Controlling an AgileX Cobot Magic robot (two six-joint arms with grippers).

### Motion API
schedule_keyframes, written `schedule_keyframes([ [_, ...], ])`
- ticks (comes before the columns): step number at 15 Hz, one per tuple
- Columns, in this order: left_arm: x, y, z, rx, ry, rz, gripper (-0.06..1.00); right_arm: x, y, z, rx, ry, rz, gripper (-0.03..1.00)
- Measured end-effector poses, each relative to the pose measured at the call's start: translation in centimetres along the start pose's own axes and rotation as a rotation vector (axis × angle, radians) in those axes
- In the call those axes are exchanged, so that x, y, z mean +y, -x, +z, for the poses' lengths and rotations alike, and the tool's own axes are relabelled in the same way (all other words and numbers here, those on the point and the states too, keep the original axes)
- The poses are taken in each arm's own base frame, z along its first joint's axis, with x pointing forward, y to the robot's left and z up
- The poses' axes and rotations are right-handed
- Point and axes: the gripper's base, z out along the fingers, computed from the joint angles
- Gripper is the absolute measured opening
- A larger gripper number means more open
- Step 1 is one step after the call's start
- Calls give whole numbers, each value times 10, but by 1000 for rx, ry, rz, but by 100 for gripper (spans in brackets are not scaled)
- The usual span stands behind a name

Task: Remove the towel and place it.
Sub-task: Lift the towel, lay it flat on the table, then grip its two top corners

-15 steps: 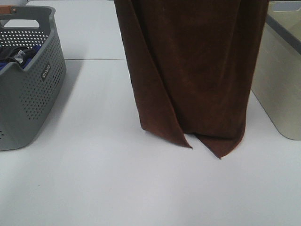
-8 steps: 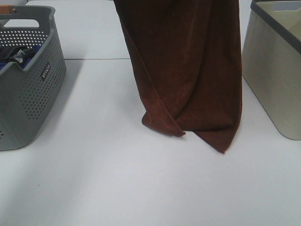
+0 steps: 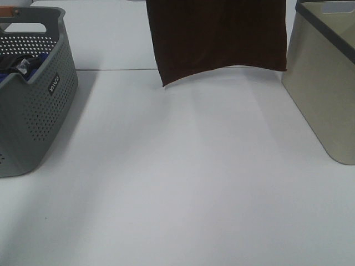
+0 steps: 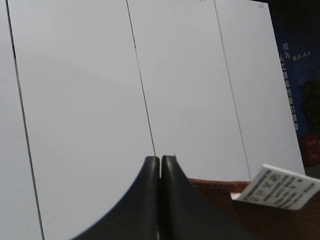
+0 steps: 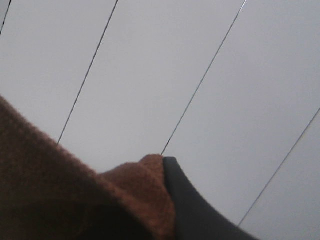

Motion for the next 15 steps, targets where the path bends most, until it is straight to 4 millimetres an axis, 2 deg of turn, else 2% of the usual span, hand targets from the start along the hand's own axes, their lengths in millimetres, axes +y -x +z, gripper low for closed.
schedule_keyframes([
  [2,-1,-21,3,82,8,42,0,8,-22,8,152,24,17,0],
  [6,-9,-93,-1,506,55,42,0,37,-79,25,505,110,72,0],
  [10,-31,-117,-23,886,60,-1,0,52,-109,17,795,190,138,0],
  [12,-44,-125,-39,1084,52,-26,0,57,-115,8,919,238,179,0],
  [13,-49,-129,-52,1239,50,-46,0,64,-118,-1,1015,299,234,0],
  [15,-50,-132,-61,1348,54,-56,0,69,-118,-5,1063,343,273,0],
])
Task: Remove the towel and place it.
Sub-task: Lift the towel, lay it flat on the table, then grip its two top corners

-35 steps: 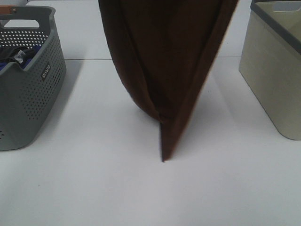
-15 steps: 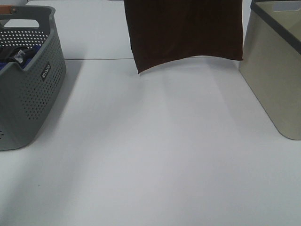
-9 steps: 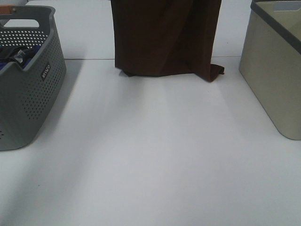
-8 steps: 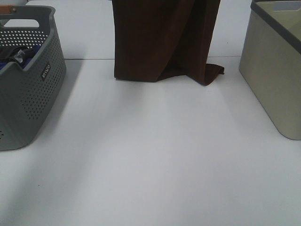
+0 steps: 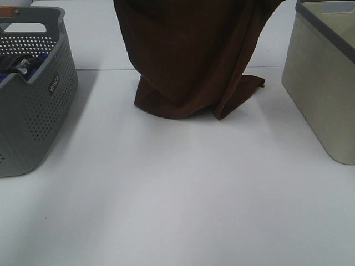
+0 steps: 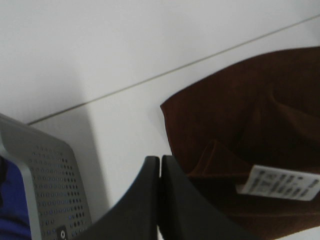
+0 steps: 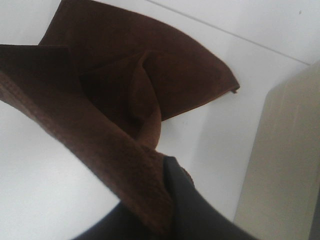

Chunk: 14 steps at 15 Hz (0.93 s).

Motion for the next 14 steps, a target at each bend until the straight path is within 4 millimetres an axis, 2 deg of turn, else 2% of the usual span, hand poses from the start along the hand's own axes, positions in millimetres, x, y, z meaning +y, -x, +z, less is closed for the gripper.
schedule_keyframes([
  [4,-3,-3,-2,37,-32,-16,0,6,-6,7,38,55,18,0],
  [6,-5,-5,-7,46,-76,-33,0,11,-18,22,106,92,28,0],
  [8,-4,-16,-14,93,-85,-31,0,15,-36,36,188,110,32,0],
  [11,-6,-52,-15,234,-106,-24,0,22,-62,35,262,170,59,0],
  [14,-25,-107,-25,398,-135,43,0,34,-109,30,378,268,105,0],
])
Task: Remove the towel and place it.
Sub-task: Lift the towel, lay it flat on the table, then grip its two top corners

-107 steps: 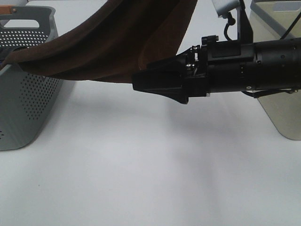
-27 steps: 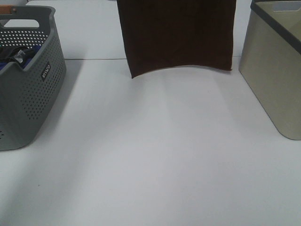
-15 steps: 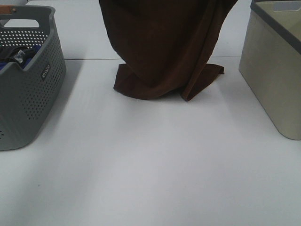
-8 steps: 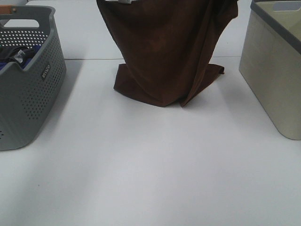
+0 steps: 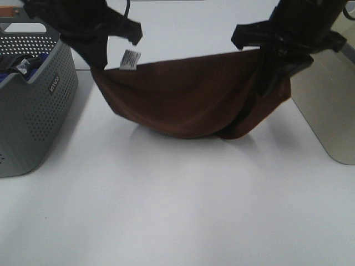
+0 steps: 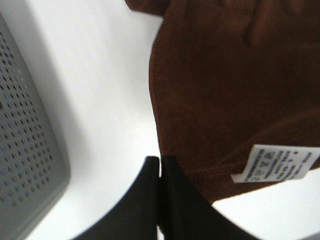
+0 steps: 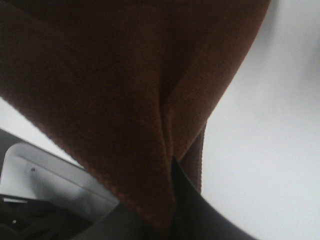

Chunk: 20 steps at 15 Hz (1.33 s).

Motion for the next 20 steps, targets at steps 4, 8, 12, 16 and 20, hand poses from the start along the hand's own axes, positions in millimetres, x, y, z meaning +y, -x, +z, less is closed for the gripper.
schedule_keyframes([
  [4,-29,-70,4,146,-17,50,0,0,-62,29,173,72,57,0],
  [8,-57,-122,-5,189,-35,72,0,0,-118,46,289,110,98,0],
  [12,-79,-168,-5,249,-41,85,0,5,-157,42,291,171,127,0],
  [16,-98,-190,-7,280,-67,103,0,7,-176,30,235,176,112,0],
  [20,-99,-191,-7,285,-66,105,0,7,-176,30,233,176,111,0],
])
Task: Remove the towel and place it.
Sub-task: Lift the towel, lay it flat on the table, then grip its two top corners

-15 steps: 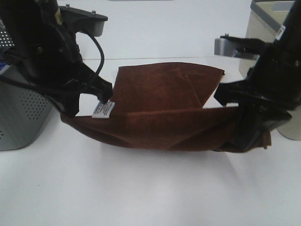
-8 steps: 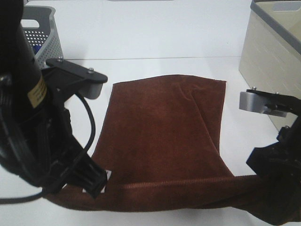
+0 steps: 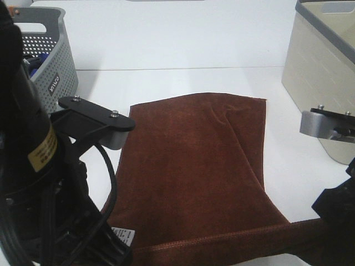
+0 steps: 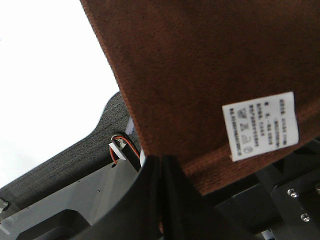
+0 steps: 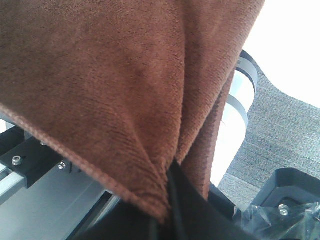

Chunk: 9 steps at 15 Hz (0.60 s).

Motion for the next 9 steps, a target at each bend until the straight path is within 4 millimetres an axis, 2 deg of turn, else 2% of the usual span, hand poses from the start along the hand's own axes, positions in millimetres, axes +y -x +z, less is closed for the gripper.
schedule_keyframes([
  [5,0,0,0,0,-1,-8,0,0,0,0,0,0,0,1],
  [6,0,-1,0,7,-2,-10,2,0,0,0,0,0,0,5],
  [8,-1,-3,0,30,-9,-17,14,0,0,0,1,-1,1,18],
  [9,-1,-3,0,37,-14,-20,38,0,0,0,3,-1,1,37],
])
